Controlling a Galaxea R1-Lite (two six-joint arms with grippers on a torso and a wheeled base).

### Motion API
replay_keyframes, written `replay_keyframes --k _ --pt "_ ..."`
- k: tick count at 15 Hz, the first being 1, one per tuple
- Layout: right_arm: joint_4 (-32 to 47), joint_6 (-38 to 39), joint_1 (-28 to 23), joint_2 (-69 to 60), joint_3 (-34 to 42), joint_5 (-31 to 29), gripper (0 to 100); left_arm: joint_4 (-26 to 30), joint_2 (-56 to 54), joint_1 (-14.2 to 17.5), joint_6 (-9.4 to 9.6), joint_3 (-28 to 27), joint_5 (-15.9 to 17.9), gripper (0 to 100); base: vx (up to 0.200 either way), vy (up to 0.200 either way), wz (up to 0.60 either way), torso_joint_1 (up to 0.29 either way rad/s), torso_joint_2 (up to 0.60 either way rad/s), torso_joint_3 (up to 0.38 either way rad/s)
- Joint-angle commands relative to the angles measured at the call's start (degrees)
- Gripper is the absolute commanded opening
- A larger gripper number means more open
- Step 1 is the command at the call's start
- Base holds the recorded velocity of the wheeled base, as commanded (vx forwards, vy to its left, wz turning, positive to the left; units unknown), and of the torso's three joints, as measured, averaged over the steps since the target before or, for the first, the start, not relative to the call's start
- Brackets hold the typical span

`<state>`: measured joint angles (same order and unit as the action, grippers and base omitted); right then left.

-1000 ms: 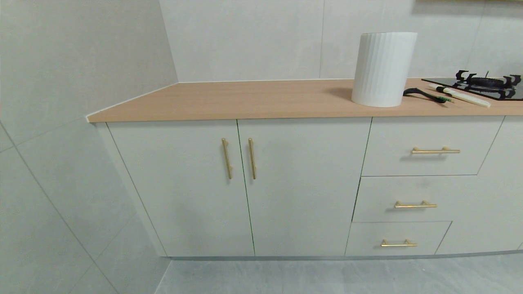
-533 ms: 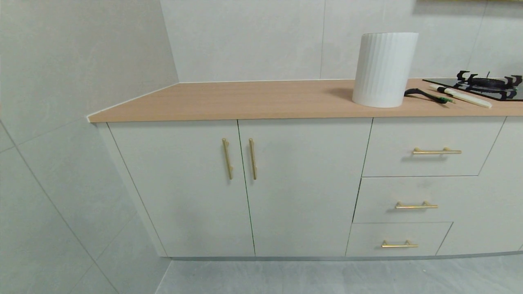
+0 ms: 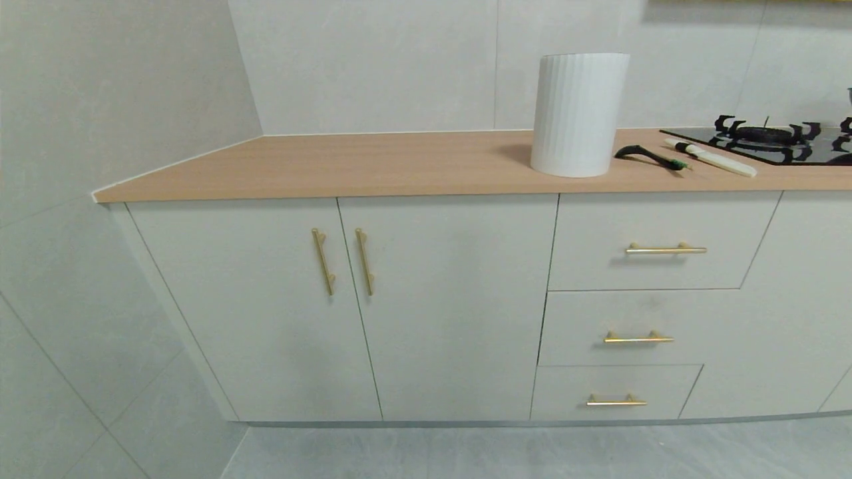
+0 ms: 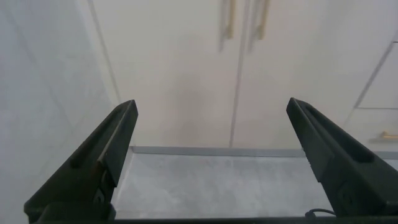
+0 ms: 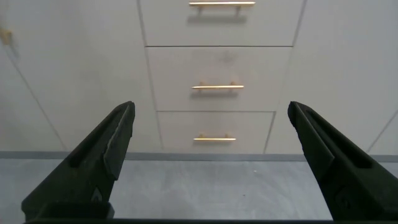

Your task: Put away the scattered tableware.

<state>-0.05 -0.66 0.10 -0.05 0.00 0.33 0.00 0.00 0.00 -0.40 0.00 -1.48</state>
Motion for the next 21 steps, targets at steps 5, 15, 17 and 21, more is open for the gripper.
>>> replay_keyframes --k 5,15,17,21 --pt "-0.04 0.48 -0.01 0.05 0.0 -0.07 100 0.0 0.0 0.0 -0.04 0.0 -0.02 100 0.0 -0.2 0.0 0.002 0.01 0.002" --pt "-0.04 0.75 -0.01 0.05 0.0 -0.07 100 0.0 0.0 0.0 0.05 0.0 -0.02 100 0.0 -0.02 0.0 0.001 0.0 0.001" --pt "-0.04 0.75 -0.01 0.05 0.0 -0.07 100 0.0 0.0 0.0 0.23 0.0 -0.02 100 0.2 0.0 0.0 0.0 0.0 0.002" --pt "-0.04 1.01 -0.01 0.05 0.0 -0.15 100 0.0 0.0 0.0 0.05 0.0 -0.02 100 0.05 0.0 0.0 -0.001 0.0 0.001"
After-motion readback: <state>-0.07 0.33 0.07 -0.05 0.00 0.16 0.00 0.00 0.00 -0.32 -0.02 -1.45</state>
